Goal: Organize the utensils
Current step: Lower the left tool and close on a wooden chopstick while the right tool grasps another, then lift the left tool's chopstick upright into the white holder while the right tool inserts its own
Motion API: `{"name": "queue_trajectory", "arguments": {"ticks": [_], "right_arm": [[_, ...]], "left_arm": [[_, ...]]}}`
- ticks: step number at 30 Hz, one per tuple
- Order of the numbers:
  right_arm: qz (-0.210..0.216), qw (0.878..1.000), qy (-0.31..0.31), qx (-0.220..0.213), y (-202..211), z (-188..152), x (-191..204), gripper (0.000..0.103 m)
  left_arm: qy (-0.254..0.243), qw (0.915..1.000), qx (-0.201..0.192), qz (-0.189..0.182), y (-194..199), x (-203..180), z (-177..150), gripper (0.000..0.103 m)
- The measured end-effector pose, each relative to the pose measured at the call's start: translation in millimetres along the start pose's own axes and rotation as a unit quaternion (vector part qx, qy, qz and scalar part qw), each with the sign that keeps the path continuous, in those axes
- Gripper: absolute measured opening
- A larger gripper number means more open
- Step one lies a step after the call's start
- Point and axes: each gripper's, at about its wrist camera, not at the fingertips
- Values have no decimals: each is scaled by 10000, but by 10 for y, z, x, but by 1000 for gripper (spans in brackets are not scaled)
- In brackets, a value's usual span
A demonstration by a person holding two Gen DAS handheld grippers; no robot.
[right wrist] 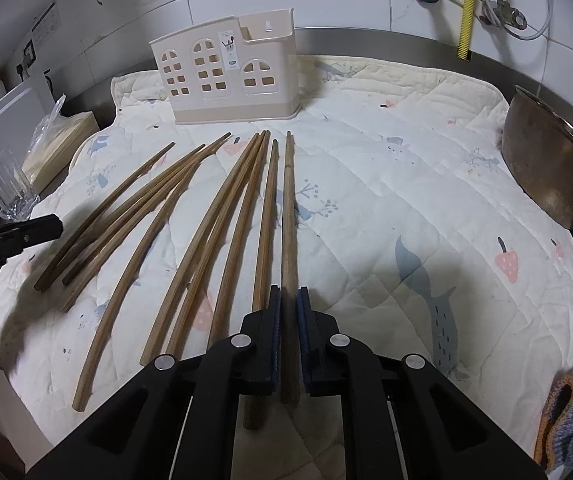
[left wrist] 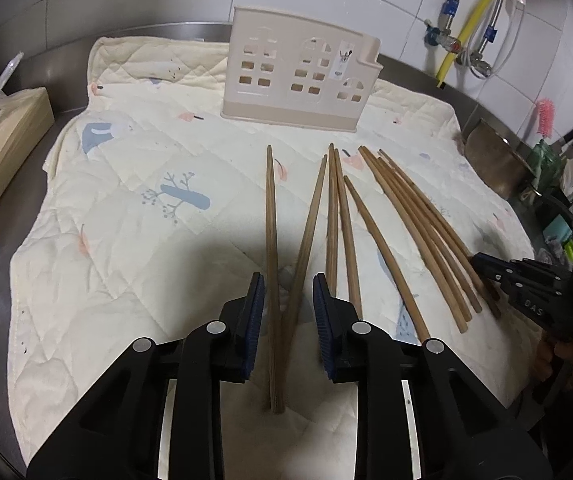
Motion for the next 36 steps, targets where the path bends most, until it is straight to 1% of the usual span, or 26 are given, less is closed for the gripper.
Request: {"name": "queue_trajectory", "arguments": {"ticks": [6,12,13,18,20,26,30,36], "right_arm": [[-6,10000,-5,-9,-9,2,-3,8],[-68,10000,46,-13,-42,7,4,8],[-71,10000,51,-17,-44,7,3,8],[-89,9999,73,-39,-43,1,15,8],[-90,9999,78,-65,-31,2,18,7],[-90,9995,145,-280,120,48,50,7],[-68,9978,266,-598,337,156,103,7],[47,9921,489,-1156,667,486,222,7]], "left_arm": [[142,9997,167,51,-173,87,26,23],[241,9994,249,34,-274,148,23,16],[240,9994,239,27,-282,154,28,13],[12,9996,265,91,-317,59,55,7],[-53,9996,272,107,-323,25,71,7],[-95,9999,75,88,-172,4,156,5],[-216,9995,-159,139,42,-21,246,5],[-432,9974,-533,212,316,-45,475,5]]}}
Point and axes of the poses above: each gripper's, at about its wrist camera, not at the fingertips, and y roughly against the way its jaws point, x to its left, z to its top, and after that the axes turned 8 degrees about -y, right-handed
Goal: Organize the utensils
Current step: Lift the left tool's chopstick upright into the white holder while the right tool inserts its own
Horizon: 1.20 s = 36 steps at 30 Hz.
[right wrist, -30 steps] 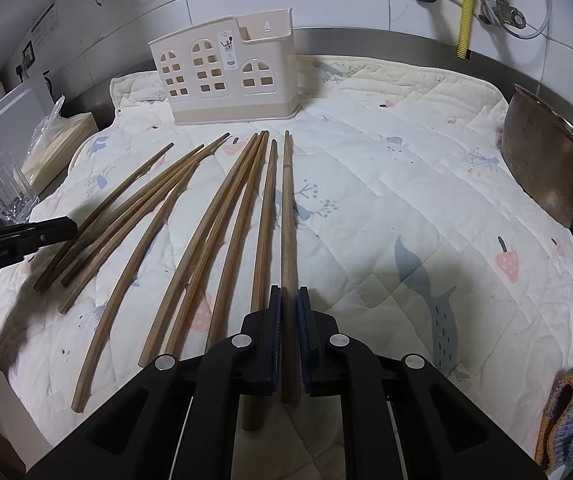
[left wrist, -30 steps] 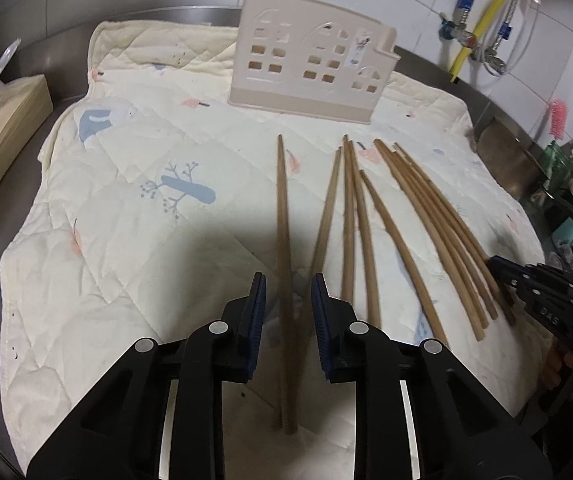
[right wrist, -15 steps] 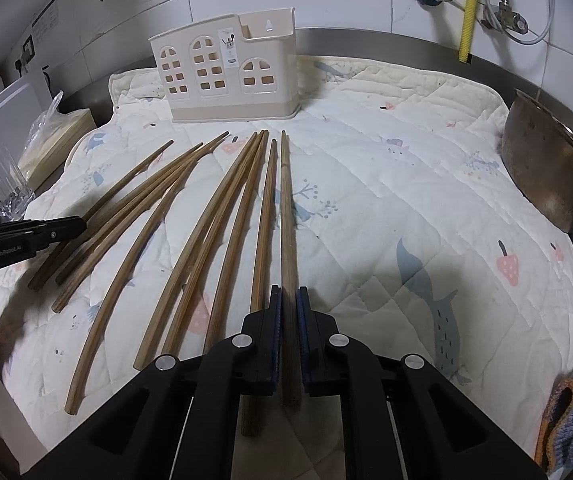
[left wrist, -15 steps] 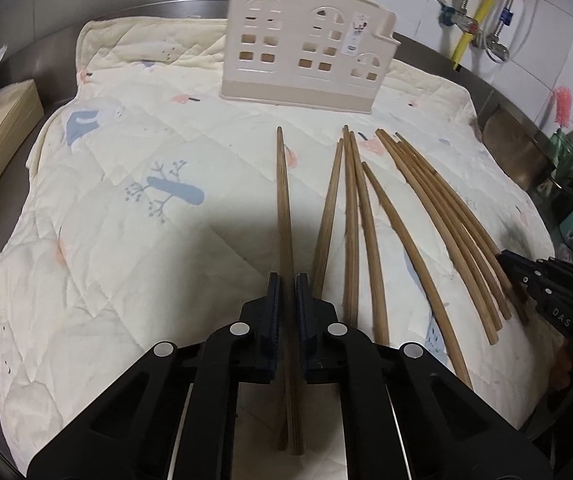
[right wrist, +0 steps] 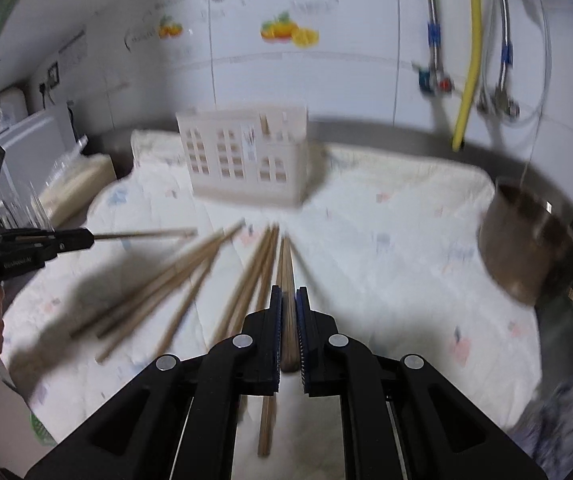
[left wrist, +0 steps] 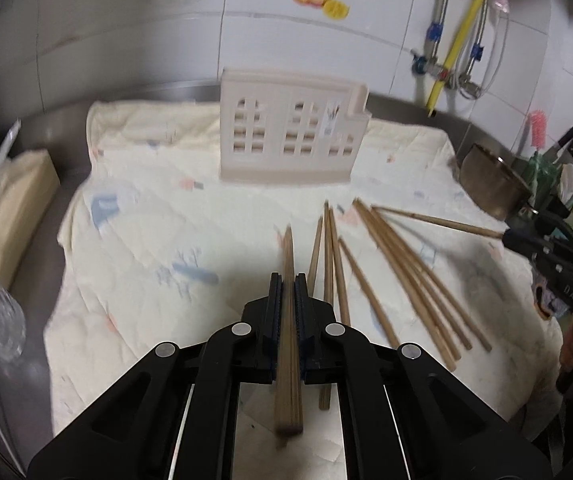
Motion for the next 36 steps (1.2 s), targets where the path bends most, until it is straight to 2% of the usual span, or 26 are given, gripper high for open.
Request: {"name": "queue_trajectory", "arguments": {"ticks": [3,13,24,30,33,36], "right_arm": [[103,9997,114,-197,56,253,42,7],[272,9979,505,-303,-7,915,127,7],[558,9964,521,-376,62,1833,99,7],[528,9968,505,-337,-73,2132,100,7],[503,9969,499,-352,-174,2226,119,7],[487,9969,478,-388,-258,2299,133,7]], "left_arm": [[-55,9999,-98,-41,52,23,136,5],[-213,9994,-258,-105,81,98,616,5],[-592,9945,-855,-125,518,106,1371,5],[-703,9881,-1371,33,796,163,1856,5],[-714,9864,-1463,230,745,218,2078,5],[-671,9876,-1360,399,553,306,2241,5]]}}
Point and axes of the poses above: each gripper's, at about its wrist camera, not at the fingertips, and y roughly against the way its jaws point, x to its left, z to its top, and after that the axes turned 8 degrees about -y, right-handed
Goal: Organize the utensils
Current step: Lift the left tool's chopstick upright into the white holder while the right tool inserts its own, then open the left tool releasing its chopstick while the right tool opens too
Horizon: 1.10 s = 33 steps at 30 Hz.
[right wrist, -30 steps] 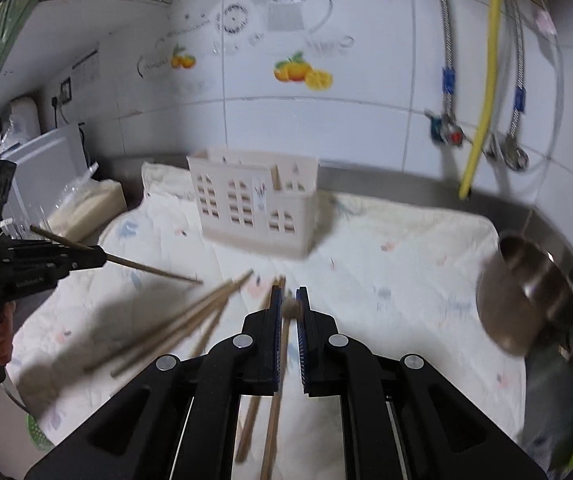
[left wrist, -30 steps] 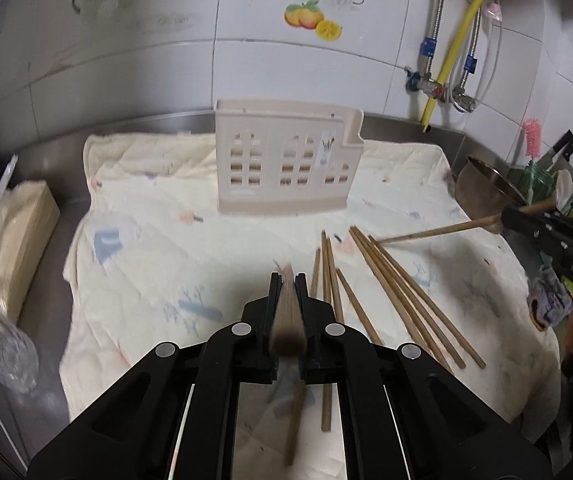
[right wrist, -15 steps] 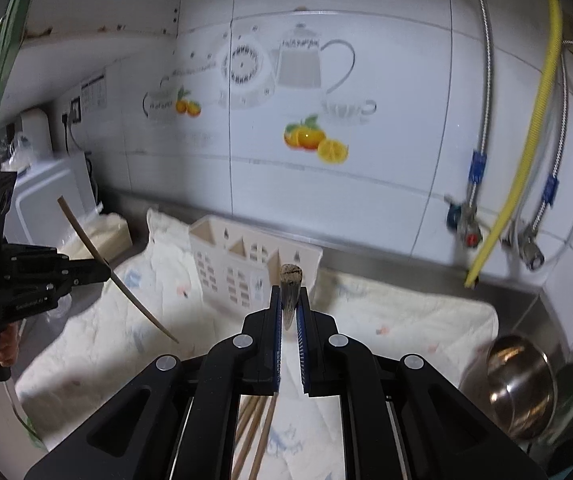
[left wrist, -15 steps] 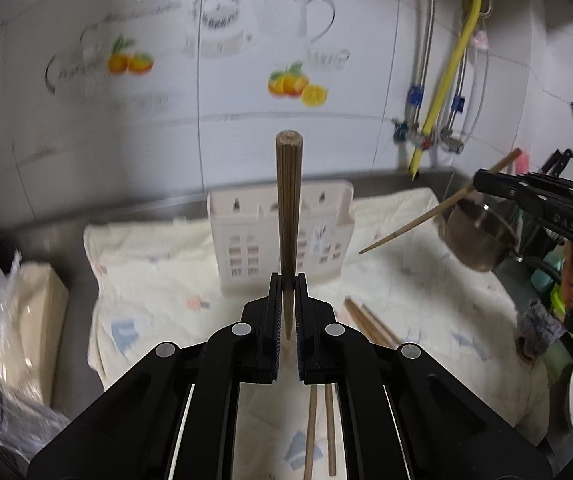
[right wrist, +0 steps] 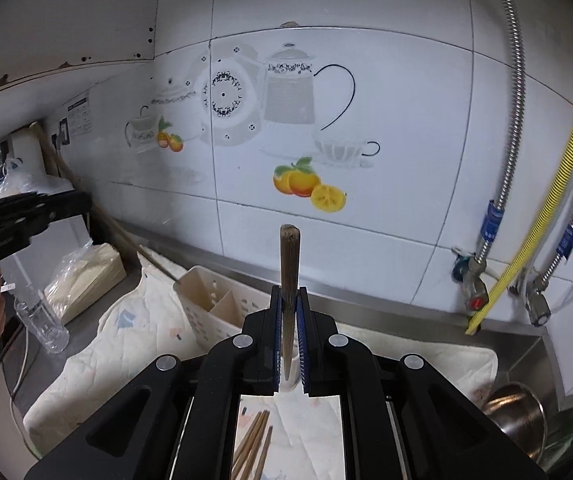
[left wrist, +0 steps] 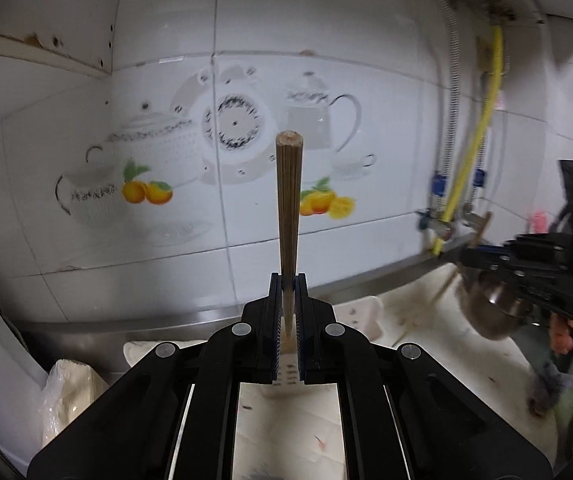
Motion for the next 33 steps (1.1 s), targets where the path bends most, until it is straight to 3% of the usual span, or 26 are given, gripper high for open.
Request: {"name": "queue_trajectory", "arguments": {"ticks": [9,17,23,26,29,33], "right_arm": [[10,9996,-82,-267,-237,165,11,7],[-93,9996,-133,228,-718,-40,-22,7],[-140,9987,-278,405,-844,-141,-125,8],[-157,9987,-320,351,-806,-139,-150,9],[-190,9991,-292,221,-688,-114,-145,23],[-202,9994,-282,3,-440,-106,-132,30]], "left_arm": [[409,9969,674,-65,-727,247,-259,5],[469,9932,1056,-174,-992,267,-531,5],[525,9927,1067,-176,-1042,261,-563,7],[563,9930,1015,-200,-996,264,-534,13],[490,9947,900,-128,-902,229,-483,41],[514,9963,686,-111,-684,207,-433,42]]}}
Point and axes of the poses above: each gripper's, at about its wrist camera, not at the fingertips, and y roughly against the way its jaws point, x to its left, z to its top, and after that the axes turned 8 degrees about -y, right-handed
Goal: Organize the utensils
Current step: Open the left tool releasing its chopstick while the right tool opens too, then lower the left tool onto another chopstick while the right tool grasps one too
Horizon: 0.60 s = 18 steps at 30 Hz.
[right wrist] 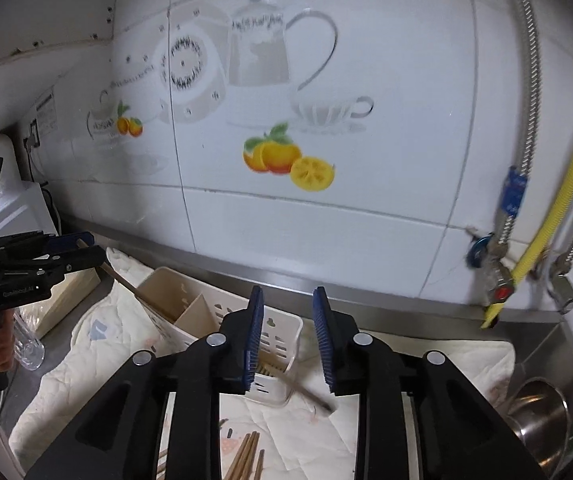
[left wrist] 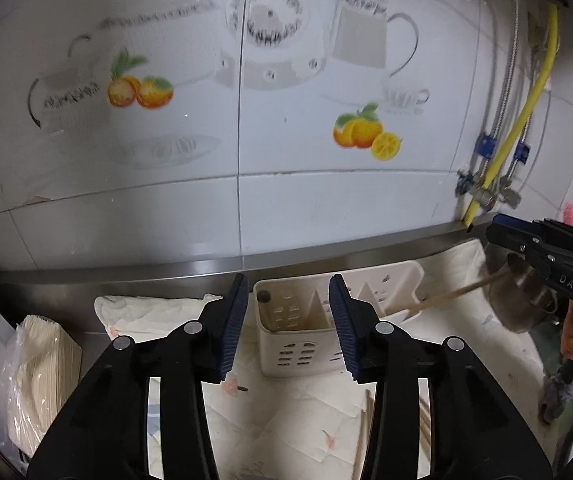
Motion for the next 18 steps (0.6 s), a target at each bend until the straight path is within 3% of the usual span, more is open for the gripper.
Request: {"name": "queue_trajectory", "arguments": {"ticks": [8,18], "right_arm": [[102,9997,102,-188,542,-418,83,42],[161,9990,27,413,692,-1562,153,47]], "left_arm": [[-34,9996,-284,28,518,-176,-308,42],[113,9998,3,-160,710,-412,-1170,43]]}}
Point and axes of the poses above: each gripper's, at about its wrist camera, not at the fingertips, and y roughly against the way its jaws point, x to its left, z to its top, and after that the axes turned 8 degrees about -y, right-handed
